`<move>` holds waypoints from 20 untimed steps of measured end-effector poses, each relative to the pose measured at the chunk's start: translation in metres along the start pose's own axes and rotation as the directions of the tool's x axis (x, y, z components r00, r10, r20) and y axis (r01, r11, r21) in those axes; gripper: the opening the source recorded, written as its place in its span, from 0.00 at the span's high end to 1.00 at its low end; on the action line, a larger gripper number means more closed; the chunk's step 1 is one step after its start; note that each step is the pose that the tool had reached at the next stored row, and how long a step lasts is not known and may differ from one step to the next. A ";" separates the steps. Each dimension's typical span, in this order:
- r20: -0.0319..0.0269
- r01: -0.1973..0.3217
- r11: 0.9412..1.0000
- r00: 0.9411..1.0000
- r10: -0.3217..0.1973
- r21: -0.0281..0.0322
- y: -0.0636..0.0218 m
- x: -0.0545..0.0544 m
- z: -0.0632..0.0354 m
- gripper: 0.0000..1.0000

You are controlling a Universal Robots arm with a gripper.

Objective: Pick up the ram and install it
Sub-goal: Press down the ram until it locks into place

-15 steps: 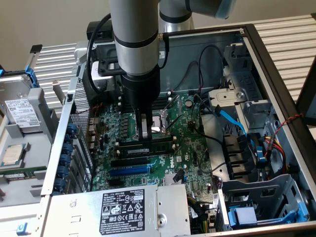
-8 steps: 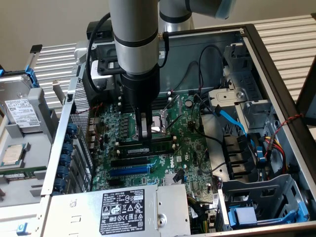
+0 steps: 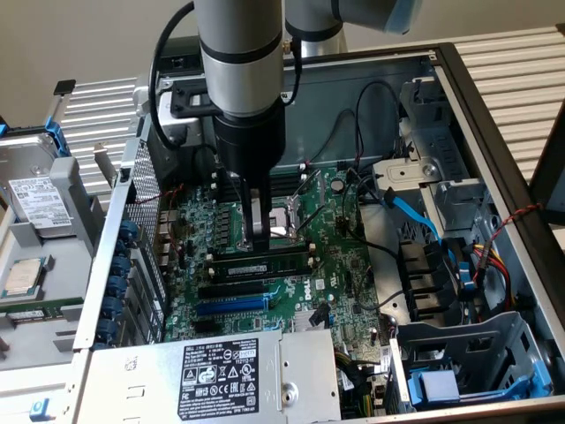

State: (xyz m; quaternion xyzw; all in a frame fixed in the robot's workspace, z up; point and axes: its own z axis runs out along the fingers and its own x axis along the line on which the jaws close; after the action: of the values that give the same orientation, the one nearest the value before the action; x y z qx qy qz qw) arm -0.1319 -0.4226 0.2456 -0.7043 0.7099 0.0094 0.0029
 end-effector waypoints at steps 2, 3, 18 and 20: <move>0.000 0.000 1.000 1.000 0.000 0.000 0.0000 0.000 -0.0020 0.89; 0.000 0.000 1.000 1.000 0.000 0.000 -0.0001 0.000 -0.0021 0.89; 0.000 0.000 1.000 1.000 0.000 0.000 -0.0001 0.000 -0.0022 0.89; 0.000 -0.003 1.000 1.000 0.003 0.000 0.0000 0.000 -0.0022 0.89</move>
State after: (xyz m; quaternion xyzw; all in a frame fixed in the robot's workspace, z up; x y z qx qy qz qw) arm -0.1320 -0.4226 0.2479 -0.7033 0.7109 0.0094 0.0030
